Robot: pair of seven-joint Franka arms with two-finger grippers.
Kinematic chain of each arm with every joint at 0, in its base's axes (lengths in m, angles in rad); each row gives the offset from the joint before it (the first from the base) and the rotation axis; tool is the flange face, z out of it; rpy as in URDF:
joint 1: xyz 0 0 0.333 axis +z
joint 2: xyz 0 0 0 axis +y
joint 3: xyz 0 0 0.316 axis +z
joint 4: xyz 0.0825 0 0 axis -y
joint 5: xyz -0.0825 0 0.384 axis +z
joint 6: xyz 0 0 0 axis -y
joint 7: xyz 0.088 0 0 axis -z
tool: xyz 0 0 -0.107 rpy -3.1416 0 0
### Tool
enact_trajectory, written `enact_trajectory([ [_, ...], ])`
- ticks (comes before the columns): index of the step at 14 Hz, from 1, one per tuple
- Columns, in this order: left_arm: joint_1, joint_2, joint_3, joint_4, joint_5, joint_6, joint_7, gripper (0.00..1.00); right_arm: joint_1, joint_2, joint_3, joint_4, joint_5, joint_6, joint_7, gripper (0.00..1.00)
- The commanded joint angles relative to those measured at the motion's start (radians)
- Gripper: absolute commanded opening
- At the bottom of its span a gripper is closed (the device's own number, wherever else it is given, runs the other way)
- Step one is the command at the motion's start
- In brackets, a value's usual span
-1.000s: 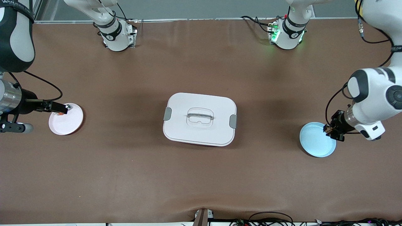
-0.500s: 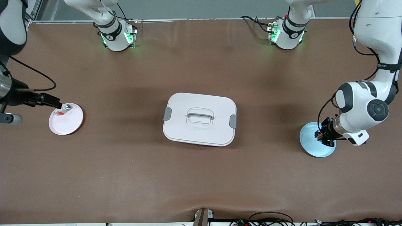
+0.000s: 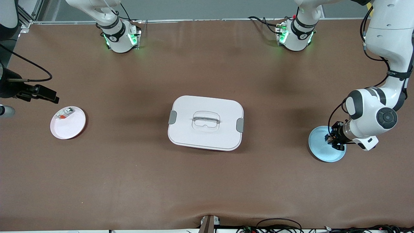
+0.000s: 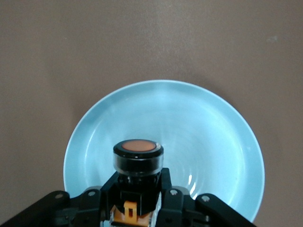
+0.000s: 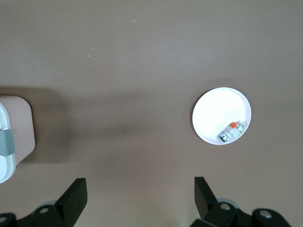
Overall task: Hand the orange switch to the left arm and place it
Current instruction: 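Lower the switch onto the light-blue plate and open the left gripper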
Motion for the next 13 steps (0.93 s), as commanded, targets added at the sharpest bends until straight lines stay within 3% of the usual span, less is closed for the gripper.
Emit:
enact_trajectory([
  [1, 0.006, 0.016, -0.002, 0.012, 0.027, 0.023, -0.021, 0.0, -0.007, -0.033, -0.001, -0.008, -0.014, -0.011, 0.02, 1.0],
  [11, -0.006, 0.033, -0.005, 0.021, 0.027, 0.028, -0.021, 0.01, 0.011, -0.087, 0.005, -0.018, -0.011, -0.012, 0.02, 1.0],
  [12, -0.006, 0.034, -0.005, 0.021, 0.027, 0.029, -0.021, 0.1, 0.011, -0.088, 0.005, -0.02, -0.011, -0.014, 0.02, 1.0],
  [13, -0.006, 0.034, -0.007, 0.021, 0.027, 0.028, -0.021, 0.25, 0.011, -0.088, 0.005, -0.018, -0.011, -0.012, 0.019, 1.0],
])
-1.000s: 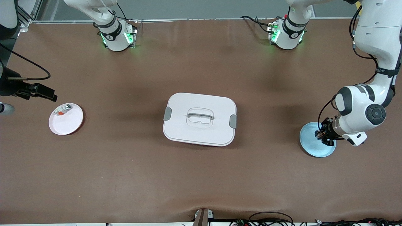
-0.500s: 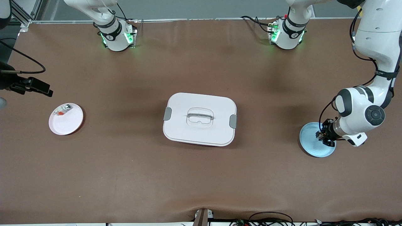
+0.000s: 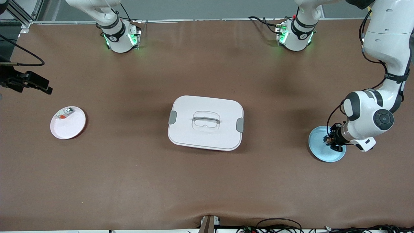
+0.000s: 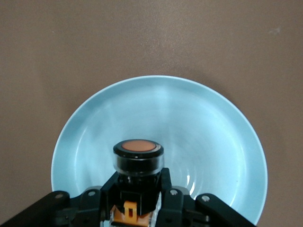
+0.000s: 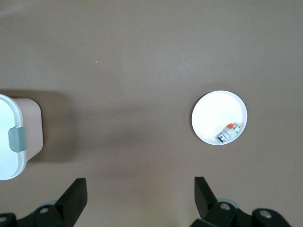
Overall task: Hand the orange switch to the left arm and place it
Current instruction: 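Lower the switch onto the light-blue plate and open the left gripper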
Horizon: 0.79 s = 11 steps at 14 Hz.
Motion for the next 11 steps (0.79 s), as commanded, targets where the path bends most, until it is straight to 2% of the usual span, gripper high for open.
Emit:
enact_trajectory([
  [1, 0.001, 0.012, -0.004, 0.014, 0.027, 0.009, -0.021, 0.48, 0.006, -0.024, 0.003, -0.018, -0.013, -0.002, 0.013, 1.0],
  [2, -0.001, 0.011, -0.005, 0.014, 0.027, 0.009, -0.021, 0.76, 0.006, -0.024, 0.003, -0.018, -0.013, -0.004, 0.013, 1.0],
  [3, -0.001, 0.008, -0.007, 0.015, 0.018, 0.01, -0.022, 1.0, 0.004, -0.022, 0.003, -0.018, -0.013, -0.004, 0.012, 1.0],
  [11, -0.017, -0.051, -0.014, 0.034, 0.013, -0.004, -0.039, 1.0, 0.022, -0.048, 0.001, -0.018, -0.02, -0.038, 0.022, 1.0],
])
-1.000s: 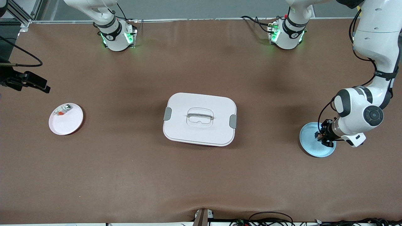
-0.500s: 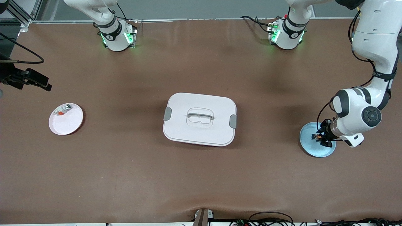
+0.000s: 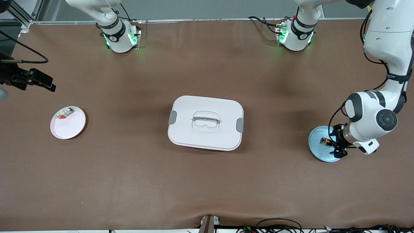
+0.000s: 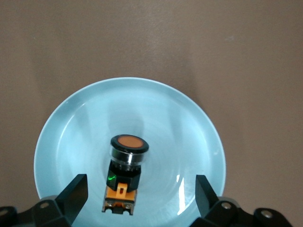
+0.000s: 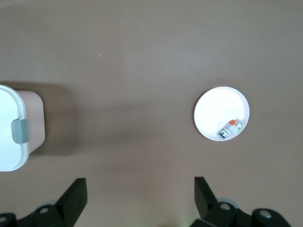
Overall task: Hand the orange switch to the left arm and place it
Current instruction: 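Lower the switch onto the light-blue plate and open the left gripper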
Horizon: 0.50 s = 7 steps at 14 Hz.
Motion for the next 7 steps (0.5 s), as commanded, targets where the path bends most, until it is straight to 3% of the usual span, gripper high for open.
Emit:
enact_trajectory([
  [1, -0.028, -0.044, -0.002, -0.008, 0.013, -0.007, -0.056, 1.0, 0.007, -0.043, -0.003, -0.024, -0.017, -0.016, 0.037, 1.0],
  [7, -0.097, -0.097, 0.001, -0.005, 0.027, -0.068, -0.043, 1.0, -0.011, -0.064, -0.003, -0.041, -0.003, -0.023, 0.08, 1.0],
])
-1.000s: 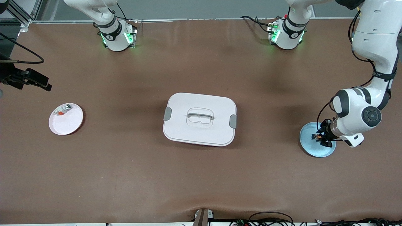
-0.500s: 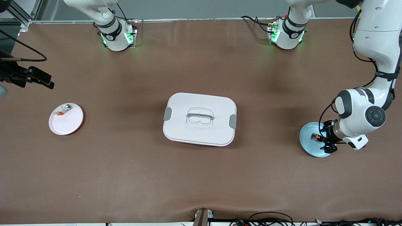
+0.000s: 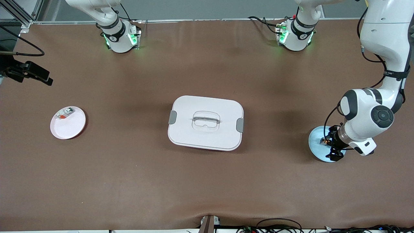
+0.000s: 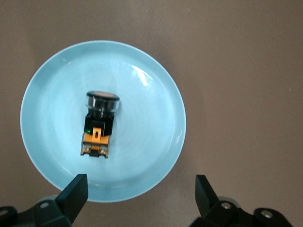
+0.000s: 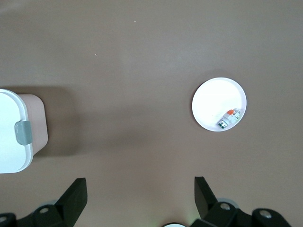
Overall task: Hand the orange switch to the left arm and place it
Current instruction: 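Lower the switch onto the light-blue plate and open the left gripper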
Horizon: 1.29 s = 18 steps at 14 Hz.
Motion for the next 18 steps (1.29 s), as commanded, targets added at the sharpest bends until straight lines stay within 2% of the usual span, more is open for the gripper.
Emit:
enact_trajectory([
  [1, -0.023, -0.059, 0.004, -0.015, 0.028, -0.058, 0.038, 1.0, -0.016, -0.035, 0.001, -0.039, -0.003, 0.006, 0.018, 1.0],
  [5, -0.046, -0.112, 0.003, -0.055, 0.026, -0.058, 0.34, 1.0, -0.017, -0.04, 0.003, -0.039, -0.003, 0.006, 0.041, 1.0],
  [8, -0.068, -0.14, 0.006, -0.059, 0.014, -0.052, 0.685, 1.0, -0.028, -0.041, 0.007, -0.039, -0.002, 0.007, 0.048, 1.0],
  [10, -0.074, -0.152, 0.006, -0.058, 0.003, -0.052, 0.846, 1.0, -0.037, -0.041, 0.026, -0.039, -0.002, 0.01, 0.043, 1.0],
  [13, -0.069, -0.177, 0.007, -0.058, -0.004, -0.052, 0.983, 1.0, -0.054, -0.041, 0.03, -0.039, -0.002, 0.007, 0.029, 1.0],
  [16, -0.062, -0.203, 0.004, -0.039, 0.005, -0.061, 0.993, 1.0, -0.054, -0.049, 0.032, -0.051, -0.002, 0.006, 0.029, 1.0],
  [18, -0.058, -0.24, 0.003, -0.042, 0.006, -0.067, 1.034, 1.0, -0.054, -0.079, 0.035, -0.096, -0.002, 0.021, 0.029, 1.0],
])
